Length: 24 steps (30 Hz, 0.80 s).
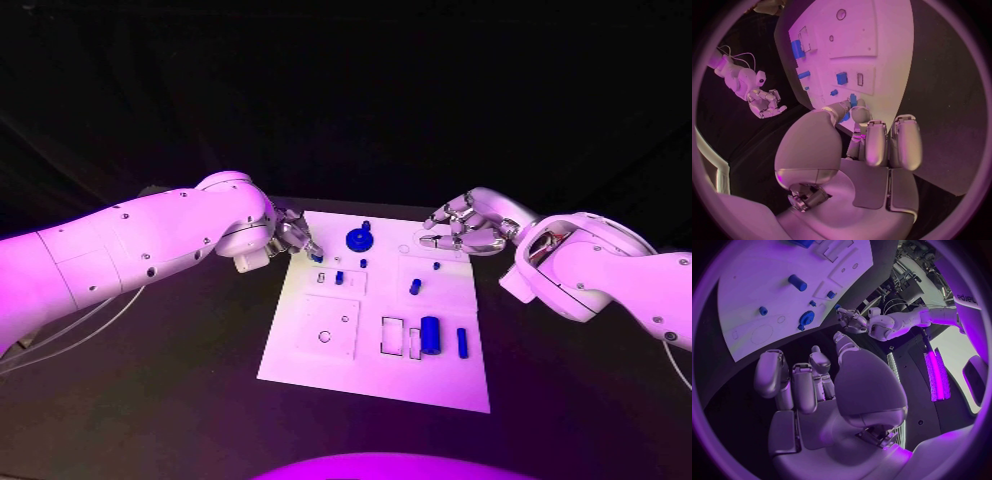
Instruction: Assemble the parts on the task board
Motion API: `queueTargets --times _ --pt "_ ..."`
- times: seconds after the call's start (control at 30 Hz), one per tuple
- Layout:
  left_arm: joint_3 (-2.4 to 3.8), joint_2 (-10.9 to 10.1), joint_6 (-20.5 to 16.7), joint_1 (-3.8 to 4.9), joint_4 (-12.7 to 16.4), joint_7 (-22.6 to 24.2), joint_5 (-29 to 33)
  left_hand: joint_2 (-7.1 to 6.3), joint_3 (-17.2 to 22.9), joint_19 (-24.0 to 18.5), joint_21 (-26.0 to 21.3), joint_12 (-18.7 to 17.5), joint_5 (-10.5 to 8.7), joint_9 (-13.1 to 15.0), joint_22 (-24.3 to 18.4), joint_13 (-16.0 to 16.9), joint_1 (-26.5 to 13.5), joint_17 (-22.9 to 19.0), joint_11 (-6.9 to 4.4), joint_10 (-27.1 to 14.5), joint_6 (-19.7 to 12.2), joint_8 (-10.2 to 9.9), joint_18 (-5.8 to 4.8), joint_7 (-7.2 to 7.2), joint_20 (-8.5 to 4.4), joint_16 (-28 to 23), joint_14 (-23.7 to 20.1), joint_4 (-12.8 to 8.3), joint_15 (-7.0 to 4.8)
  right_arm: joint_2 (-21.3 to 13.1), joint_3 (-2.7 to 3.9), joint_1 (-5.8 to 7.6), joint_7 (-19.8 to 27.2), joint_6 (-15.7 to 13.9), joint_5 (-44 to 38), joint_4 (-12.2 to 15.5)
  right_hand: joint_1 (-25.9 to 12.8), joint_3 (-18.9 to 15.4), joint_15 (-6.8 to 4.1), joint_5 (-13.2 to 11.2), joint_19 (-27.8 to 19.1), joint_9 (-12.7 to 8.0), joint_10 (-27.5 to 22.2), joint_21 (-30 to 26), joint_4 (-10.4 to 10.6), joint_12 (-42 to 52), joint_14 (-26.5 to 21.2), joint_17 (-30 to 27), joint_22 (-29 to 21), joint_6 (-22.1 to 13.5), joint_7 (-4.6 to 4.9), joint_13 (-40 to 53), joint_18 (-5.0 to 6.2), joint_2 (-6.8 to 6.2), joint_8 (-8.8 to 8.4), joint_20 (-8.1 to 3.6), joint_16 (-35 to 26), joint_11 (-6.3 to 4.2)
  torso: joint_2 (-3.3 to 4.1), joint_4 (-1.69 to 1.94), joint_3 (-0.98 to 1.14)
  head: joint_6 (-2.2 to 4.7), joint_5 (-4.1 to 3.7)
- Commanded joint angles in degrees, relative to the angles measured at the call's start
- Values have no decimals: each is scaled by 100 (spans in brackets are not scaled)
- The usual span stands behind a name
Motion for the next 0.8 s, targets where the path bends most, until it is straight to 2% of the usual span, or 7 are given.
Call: queueTargets --times 0.03,0.1,0.33,0.67,0.8 --pt "1 -9 -247 -59 110 78 -415 -24 1020 49 32 43 131 35 49 33 -106 541 -21 71 112 64 -77 -66 8 0 325 -947 -43 0 0 -3 38 12 -12 7 -30 -44 -34 34 -34 9 7 -35 0 12 250 120 -5 -21 -15 5 65 29 39 -5 -25 -5 3 -9 -6 -15 9" --pt "0 -8 -300 -117 153 69 -545 -67 1083 65 48 72 271 65 78 69 -177 542 -30 106 122 104 -83 -80 0 0 326 -969 -53 1 0 -3 39 14 -12 5 -30 -46 -34 36 -33 9 1 -34 2 5 249 113 -4 -20 -16 -3 65 31 41 -5 -30 -6 6 -11 -7 -19 13" --pt "-2 -1 -335 -234 225 36 -779 -114 1163 74 56 115 413 109 94 123 -261 543 -46 157 125 159 -86 -94 -9 0 327 -1006 -67 5 0 -5 45 17 -11 2 -29 -46 -34 36 -35 9 3 -38 1 6 249 112 -6 -20 -16 -2 66 31 41 -5 -31 -6 6 -11 -4 -32 -4" --pt "-3 4 -102 -273 328 -107 -1140 -173 1233 86 68 203 657 168 116 236 -372 545 -64 233 136 230 -90 -115 -25 1 328 -1041 -82 5 -1 -8 41 21 -12 4 -10 -47 -36 43 -27 10 8 -31 -9 11 251 117 1 -19 -19 2 63 31 47 -6 -31 -9 6 -11 -2 -67 8" --pt "-3 7 -11 -276 341 -146 -1226 -179 1235 88 71 209 675 174 121 244 -383 545 -66 238 136 236 -91 -115 -26 2 328 -1042 -83 3 -1 -9 32 11 -14 6 -1 -49 -37 44 -26 11 9 -32 -14 12 251 114 1 -18 -19 2 63 29 49 -7 -33 -10 2 -13 2 -70 17"
